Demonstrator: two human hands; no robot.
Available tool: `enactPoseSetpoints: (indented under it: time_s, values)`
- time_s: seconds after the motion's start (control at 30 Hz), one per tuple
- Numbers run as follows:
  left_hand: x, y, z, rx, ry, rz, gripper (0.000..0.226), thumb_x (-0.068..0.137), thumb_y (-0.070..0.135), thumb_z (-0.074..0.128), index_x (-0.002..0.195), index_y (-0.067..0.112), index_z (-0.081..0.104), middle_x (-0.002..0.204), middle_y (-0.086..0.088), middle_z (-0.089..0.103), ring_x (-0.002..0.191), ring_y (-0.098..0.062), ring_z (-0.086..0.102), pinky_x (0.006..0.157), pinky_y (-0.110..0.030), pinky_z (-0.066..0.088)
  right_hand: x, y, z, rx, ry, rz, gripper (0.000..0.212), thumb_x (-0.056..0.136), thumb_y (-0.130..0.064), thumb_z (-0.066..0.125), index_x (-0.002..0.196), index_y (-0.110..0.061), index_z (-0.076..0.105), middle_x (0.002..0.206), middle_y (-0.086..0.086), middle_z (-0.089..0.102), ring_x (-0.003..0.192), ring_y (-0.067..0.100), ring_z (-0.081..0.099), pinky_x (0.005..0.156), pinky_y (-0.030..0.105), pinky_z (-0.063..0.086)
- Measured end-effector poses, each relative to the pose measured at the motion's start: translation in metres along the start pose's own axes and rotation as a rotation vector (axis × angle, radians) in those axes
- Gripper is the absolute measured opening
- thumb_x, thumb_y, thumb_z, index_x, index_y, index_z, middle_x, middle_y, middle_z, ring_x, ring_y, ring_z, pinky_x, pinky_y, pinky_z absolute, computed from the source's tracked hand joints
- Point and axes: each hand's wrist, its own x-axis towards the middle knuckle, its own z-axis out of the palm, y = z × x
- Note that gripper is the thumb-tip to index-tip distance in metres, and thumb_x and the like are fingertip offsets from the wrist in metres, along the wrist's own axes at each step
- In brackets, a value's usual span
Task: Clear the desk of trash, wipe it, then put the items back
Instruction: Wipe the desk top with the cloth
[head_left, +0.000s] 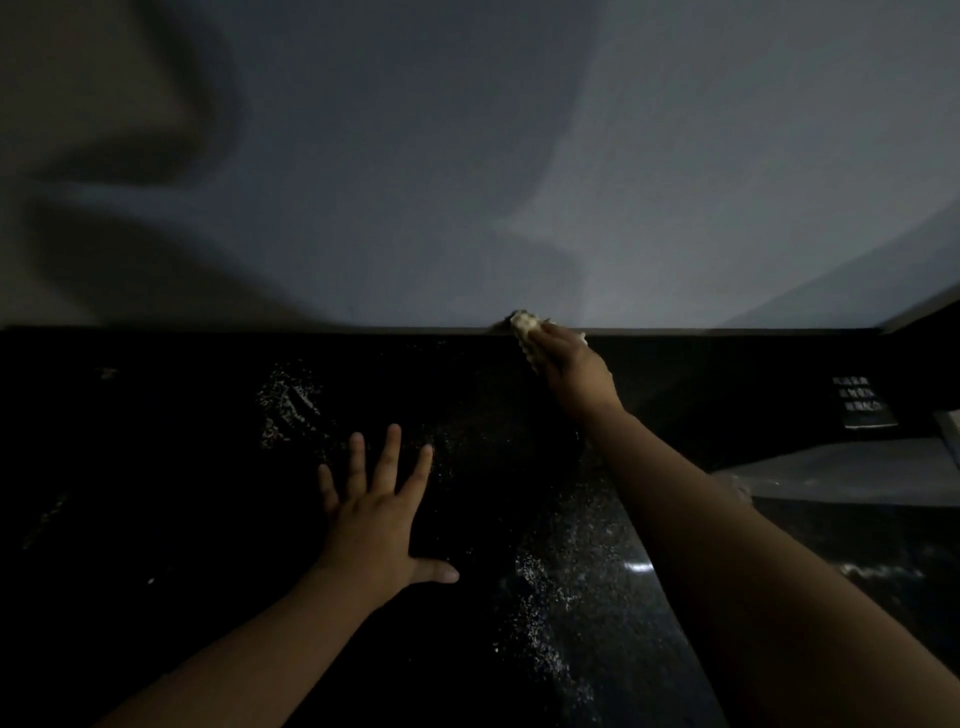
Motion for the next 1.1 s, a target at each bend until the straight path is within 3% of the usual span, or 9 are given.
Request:
enactPoseSetpoints:
  time_s: [0.23,0.5,1.1]
  values:
    - [0.000,-0.001,0.000,-0.009,0.001,0.008,0.129,0.059,0.085,0.057,0.147,0.035,-0.024,0.147,-0.004,-0.045,0.136,-0.039,-0.037,0.111,-0.064,-0.010,-0.014,0.007,0.010,-0.024,0.044,-0.057,0.044,0.095,-0.013,0.055,0.138,-0.018,0.050,0.149,0.010,0.040,0.138,0.029,0.036,0.115,0.038,0.027]
    - [-0.001,-0.002,0.000,0.001,-0.001,0.018,0.128,0.060,0.085,0.056,0.146,0.035,-0.024,0.144,-0.003,-0.047,0.136,-0.040,-0.037,0.111,-0.065,-0.011,-0.046,0.008,0.015,-0.014,0.072,-0.048,0.041,0.093,-0.014,0.059,0.134,-0.018,0.055,0.147,0.007,0.043,0.136,0.026,0.038,0.112,0.026,0.021]
    - [-0.003,-0.001,0.000,0.018,0.015,0.016,0.129,0.058,0.086,0.056,0.147,0.035,-0.022,0.151,-0.006,-0.039,0.138,-0.041,-0.031,0.112,-0.065,-0.007,-0.109,0.013,0.028,0.031,0.098,-0.041,0.038,0.093,-0.019,0.060,0.131,-0.020,0.058,0.145,0.004,0.047,0.134,0.025,0.041,0.113,0.041,0.032]
